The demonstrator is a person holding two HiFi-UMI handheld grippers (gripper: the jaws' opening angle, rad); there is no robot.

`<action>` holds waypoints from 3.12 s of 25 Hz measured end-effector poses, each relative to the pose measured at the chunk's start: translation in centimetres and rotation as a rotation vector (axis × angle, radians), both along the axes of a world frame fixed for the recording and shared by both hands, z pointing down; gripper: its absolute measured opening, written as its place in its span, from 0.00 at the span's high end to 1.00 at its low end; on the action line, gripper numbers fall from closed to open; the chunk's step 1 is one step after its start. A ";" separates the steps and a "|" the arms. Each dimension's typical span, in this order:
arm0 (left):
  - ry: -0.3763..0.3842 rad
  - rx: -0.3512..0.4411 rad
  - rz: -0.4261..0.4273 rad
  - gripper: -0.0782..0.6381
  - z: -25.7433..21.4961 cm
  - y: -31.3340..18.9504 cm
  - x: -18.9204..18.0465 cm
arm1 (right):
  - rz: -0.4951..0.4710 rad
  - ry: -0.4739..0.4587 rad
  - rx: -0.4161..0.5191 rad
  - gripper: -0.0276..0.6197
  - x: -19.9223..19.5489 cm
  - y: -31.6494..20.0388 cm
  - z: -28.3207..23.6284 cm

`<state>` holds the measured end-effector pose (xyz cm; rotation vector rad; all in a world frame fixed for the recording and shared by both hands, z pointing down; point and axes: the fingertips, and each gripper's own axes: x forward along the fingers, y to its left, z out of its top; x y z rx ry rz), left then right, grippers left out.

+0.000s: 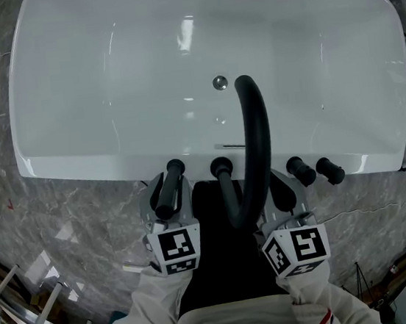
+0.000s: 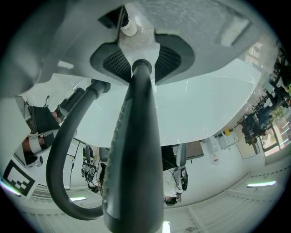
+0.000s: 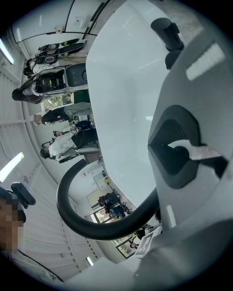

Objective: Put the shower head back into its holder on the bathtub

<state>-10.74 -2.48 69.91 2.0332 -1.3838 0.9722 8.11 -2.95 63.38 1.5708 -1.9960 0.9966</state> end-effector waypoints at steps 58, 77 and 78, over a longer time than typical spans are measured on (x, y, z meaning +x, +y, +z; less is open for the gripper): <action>0.120 0.493 -0.050 0.80 -38.9 -9.1 0.8 | -0.138 -0.040 0.512 0.95 -0.2 -9.9 -33.9; 0.166 0.529 -0.059 0.89 -40.3 -5.7 2.0 | -0.179 -0.073 0.519 0.95 0.7 -6.2 -33.9; 0.175 0.528 -0.057 0.89 -40.3 -5.5 2.0 | -0.182 -0.072 0.524 0.95 0.5 -6.0 -34.1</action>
